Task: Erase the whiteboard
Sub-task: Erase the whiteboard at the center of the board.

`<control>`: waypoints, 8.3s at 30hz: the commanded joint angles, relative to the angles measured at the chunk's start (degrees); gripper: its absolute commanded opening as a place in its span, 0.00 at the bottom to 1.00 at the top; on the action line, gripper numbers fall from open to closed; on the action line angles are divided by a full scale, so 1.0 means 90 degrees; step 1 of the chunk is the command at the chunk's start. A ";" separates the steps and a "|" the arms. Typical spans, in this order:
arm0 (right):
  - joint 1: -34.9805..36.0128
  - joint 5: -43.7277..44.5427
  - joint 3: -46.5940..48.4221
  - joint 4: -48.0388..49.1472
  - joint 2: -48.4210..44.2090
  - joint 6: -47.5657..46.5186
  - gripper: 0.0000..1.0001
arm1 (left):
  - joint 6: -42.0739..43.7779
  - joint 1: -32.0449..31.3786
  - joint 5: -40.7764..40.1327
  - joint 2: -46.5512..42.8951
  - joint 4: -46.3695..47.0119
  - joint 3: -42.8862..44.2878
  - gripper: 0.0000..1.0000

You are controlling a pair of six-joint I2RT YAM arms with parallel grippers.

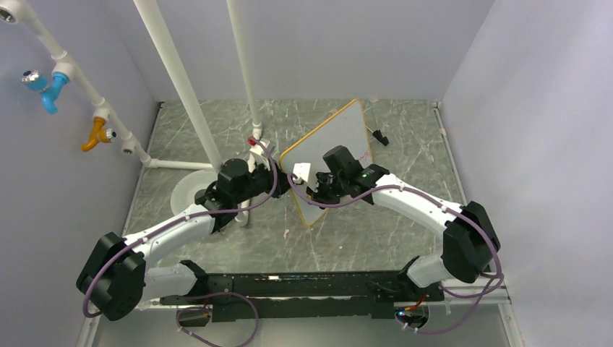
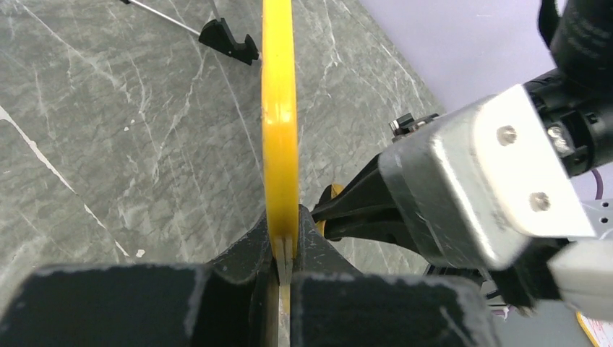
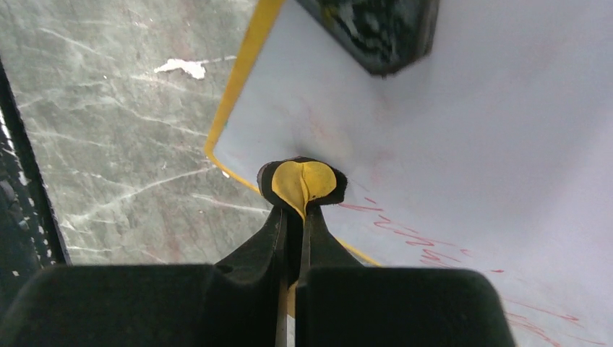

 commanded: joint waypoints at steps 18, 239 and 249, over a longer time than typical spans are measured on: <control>-0.0540 -0.0154 0.1199 0.0770 0.0185 0.0307 0.00 | -0.0667 -0.0194 0.1467 -0.0145 0.0424 0.0115 0.00; -0.1458 -0.0475 -0.0968 0.1275 -0.1312 -0.2585 0.00 | -0.0647 0.0037 0.2180 0.0167 -0.0360 0.0766 0.00; -0.0687 -0.0711 -0.2040 -0.0176 -0.1328 -0.3914 0.00 | -0.0501 0.0030 0.2139 0.0071 -0.0541 0.0827 0.00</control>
